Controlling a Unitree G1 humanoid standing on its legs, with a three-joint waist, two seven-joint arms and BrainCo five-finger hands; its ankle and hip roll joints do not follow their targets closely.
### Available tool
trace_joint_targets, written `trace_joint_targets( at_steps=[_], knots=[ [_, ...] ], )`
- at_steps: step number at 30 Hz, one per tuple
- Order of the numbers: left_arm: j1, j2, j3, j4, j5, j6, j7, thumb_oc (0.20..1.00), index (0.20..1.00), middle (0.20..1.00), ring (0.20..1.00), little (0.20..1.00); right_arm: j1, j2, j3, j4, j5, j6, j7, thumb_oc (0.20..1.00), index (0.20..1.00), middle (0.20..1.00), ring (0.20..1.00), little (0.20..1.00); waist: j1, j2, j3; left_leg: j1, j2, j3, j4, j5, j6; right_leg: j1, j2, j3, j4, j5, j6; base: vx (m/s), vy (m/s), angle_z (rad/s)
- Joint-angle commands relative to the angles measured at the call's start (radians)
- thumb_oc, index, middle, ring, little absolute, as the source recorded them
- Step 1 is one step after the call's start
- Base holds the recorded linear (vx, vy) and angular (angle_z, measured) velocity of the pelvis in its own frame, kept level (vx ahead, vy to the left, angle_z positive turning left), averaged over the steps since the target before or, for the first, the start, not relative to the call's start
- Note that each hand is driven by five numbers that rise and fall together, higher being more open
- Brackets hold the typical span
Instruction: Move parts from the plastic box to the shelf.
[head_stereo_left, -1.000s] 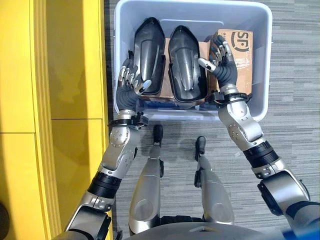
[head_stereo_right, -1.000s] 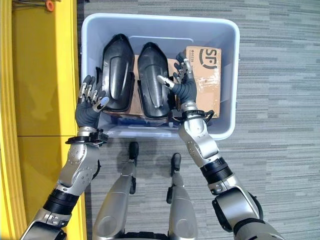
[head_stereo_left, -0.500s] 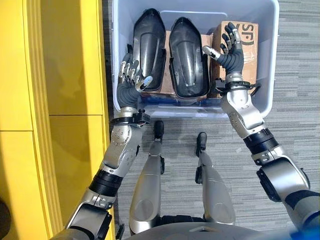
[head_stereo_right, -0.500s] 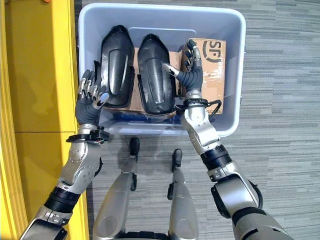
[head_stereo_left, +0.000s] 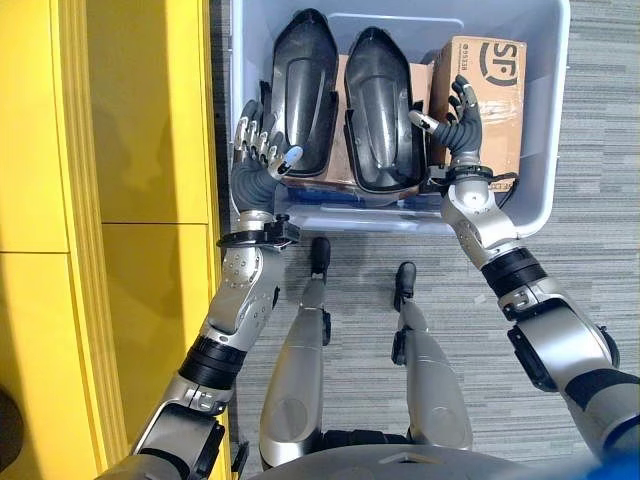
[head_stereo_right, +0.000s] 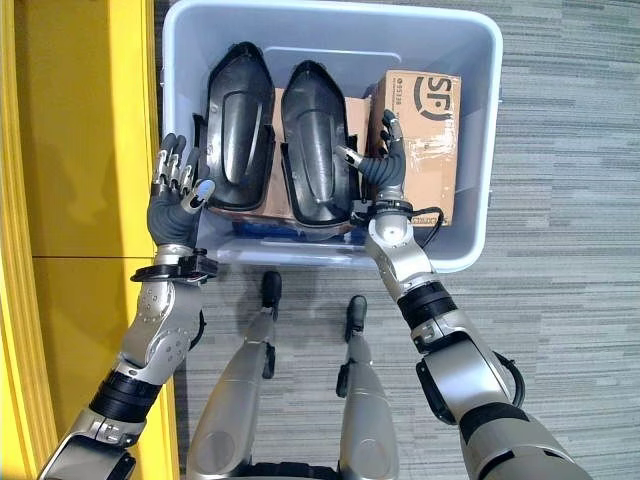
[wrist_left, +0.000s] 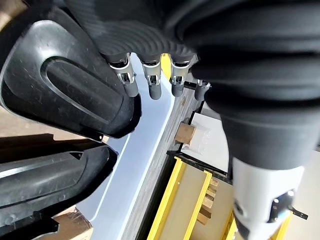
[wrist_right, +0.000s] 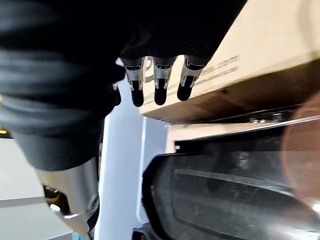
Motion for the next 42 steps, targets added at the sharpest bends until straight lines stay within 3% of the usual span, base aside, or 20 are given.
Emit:
trace_joint_targets(
  at_steps=[1,20,26,42],
  knots=[
    [-0.008,0.01,-0.008,-0.121,0.004,-0.066,-0.006,1.0,1.0,1.0,1.0,1.0,-0.067,-0.011,0.008,0.016,0.007,-0.035,-0.012,1.0,1.0,1.0,1.0,1.0,0.019,0.0,-0.02,-0.006,0.029,-0.042,0.033,-0.046,-0.032,-0.072,-0.053,-0.014,0.077,0.024,0.016,0.0,0.0,0.0],
    [-0.046,0.008,-0.037,-0.109,-0.006,-0.077,-0.004,1.0,1.0,1.0,1.0,1.0,-0.148,0.007,0.004,0.335,0.095,-0.033,-0.016,1.0,1.0,1.0,1.0,1.0,0.036,0.018,0.013,-0.048,0.017,-0.047,0.054,-0.05,-0.027,-0.1,-0.055,-0.018,0.084,0.023,0.013,0.0,0.001,-0.01],
    [-0.058,0.004,-0.042,-0.105,-0.001,-0.077,0.001,1.0,1.0,1.0,1.0,1.0,-0.153,0.005,0.019,0.352,0.069,-0.025,-0.02,1.0,1.0,1.0,1.0,1.0,0.037,0.018,0.021,-0.06,0.013,-0.051,0.07,-0.061,-0.026,-0.102,-0.056,-0.024,0.09,0.015,0.014,0.0,0.002,0.02],
    [-0.05,-0.004,0.006,-0.116,0.056,-0.069,0.05,1.0,1.0,1.0,1.0,1.0,0.038,0.015,-0.033,-0.277,-0.169,-0.073,-0.069,1.0,1.0,1.0,1.0,1.0,0.003,-0.012,0.014,-0.081,0.004,-0.056,0.085,-0.066,-0.023,-0.107,-0.065,-0.031,0.087,0.02,0.017,0.0,0.003,0.02]
  ],
)
